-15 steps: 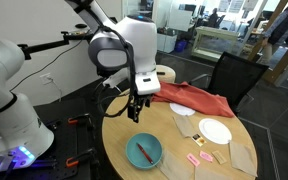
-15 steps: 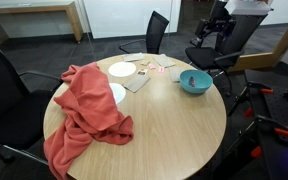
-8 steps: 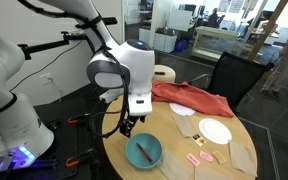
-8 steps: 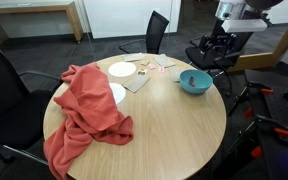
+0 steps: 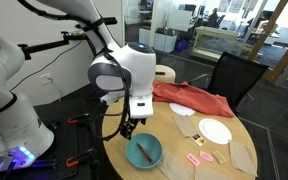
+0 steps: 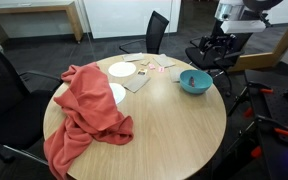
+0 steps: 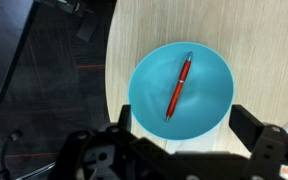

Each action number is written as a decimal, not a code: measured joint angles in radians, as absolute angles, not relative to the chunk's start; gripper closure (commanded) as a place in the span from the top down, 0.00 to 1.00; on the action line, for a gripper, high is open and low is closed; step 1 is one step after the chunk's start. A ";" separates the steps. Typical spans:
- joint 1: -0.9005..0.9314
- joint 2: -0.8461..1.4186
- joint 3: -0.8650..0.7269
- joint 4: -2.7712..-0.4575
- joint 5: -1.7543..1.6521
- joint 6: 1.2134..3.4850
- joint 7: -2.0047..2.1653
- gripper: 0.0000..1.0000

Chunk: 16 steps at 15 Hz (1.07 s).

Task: Pick the marker from the bowl and put it on the table

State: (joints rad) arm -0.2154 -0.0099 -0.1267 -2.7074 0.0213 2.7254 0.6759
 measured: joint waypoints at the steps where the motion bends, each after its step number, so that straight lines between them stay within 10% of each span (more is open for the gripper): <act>1: -0.215 0.001 -0.130 -2.699 0.021 2.725 0.676 1.00; 16: -0.059 0.367 -0.272 -2.506 0.014 2.729 0.863 1.00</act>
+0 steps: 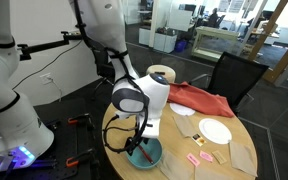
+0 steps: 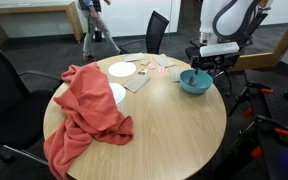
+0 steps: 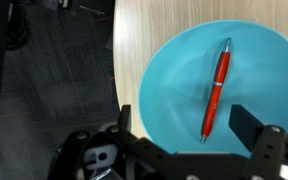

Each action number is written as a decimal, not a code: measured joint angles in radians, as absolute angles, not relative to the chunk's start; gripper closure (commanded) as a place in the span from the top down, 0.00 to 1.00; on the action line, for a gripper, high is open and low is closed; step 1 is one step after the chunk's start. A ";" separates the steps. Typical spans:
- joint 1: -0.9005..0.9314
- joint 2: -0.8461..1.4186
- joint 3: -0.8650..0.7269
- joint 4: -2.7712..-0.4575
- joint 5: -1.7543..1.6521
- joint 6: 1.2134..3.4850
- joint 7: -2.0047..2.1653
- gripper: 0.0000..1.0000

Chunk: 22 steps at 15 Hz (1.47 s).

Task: Pick the marker from the bowl and put it on the table

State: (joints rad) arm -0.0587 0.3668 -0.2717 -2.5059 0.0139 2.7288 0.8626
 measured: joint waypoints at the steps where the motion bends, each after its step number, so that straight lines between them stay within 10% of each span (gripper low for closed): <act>1: -0.051 0.382 -0.283 -2.498 0.014 2.729 0.870 1.00; 21: 0.082 0.615 -0.358 -2.427 0.049 2.942 0.871 1.00; 22: 0.086 0.623 -0.358 -2.423 0.055 2.942 0.871 0.75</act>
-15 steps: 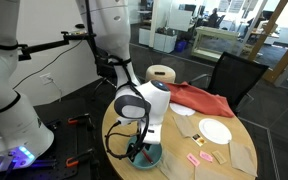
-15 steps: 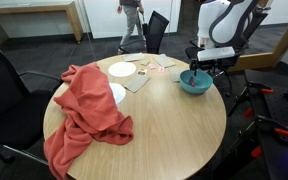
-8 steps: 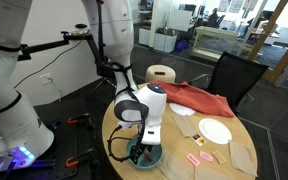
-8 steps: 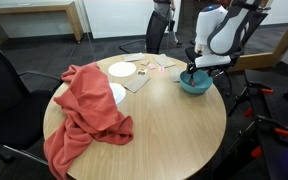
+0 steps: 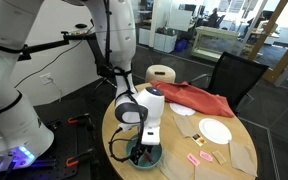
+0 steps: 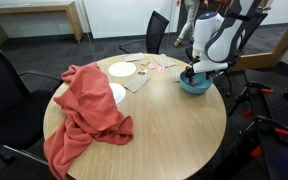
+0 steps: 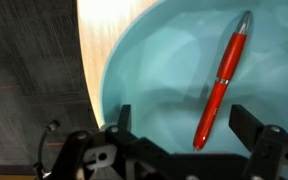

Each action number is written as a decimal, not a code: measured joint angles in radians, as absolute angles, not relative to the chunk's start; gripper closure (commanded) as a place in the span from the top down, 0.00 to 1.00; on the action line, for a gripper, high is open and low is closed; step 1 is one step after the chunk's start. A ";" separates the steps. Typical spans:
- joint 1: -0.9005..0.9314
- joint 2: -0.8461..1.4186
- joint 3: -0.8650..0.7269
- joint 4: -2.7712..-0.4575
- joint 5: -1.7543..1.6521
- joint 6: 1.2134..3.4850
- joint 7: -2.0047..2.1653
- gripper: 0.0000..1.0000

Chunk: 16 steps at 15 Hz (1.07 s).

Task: Pick the marker from the bowl and put it on the table

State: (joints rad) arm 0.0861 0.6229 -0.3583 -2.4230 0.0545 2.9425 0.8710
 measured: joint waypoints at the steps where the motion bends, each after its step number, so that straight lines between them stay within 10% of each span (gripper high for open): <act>1: 0.090 0.631 -0.358 -2.418 0.060 2.942 0.871 0.74; 11: 0.119 0.677 -0.363 -2.377 0.100 2.943 0.871 0.00; 16: 0.151 0.669 -0.390 -2.378 0.105 2.943 0.871 0.04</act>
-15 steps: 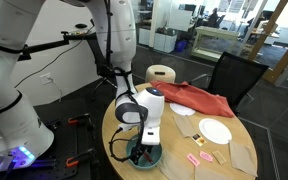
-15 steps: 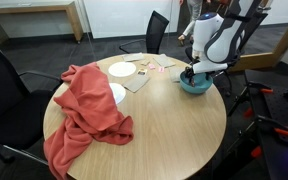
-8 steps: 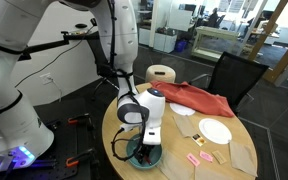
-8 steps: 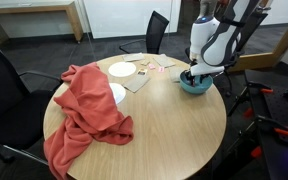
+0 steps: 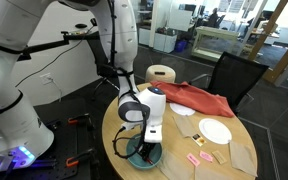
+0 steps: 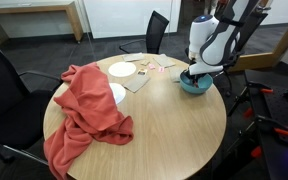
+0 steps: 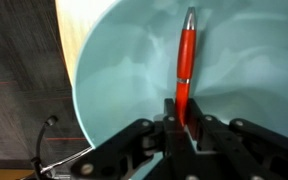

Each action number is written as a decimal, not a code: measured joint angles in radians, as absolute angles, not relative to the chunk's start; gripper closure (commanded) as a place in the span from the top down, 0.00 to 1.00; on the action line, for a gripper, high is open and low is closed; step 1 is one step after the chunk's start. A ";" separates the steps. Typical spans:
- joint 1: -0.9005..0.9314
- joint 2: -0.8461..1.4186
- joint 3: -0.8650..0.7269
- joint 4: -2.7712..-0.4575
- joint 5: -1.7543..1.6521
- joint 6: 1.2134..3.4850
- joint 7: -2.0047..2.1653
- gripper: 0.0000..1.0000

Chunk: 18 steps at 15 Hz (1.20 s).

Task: Pick the marker from the bowl and put it on the table

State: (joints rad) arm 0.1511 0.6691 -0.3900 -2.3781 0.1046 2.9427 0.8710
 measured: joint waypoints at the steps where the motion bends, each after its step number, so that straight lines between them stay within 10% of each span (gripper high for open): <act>1: 0.162 0.662 -0.400 -2.382 0.105 2.943 0.871 0.04; 18: 0.670 0.369 -0.761 -2.597 0.046 3.086 0.841 0.04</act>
State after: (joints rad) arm 0.6703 0.3694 -0.7606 -2.5973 0.0460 3.0859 0.8407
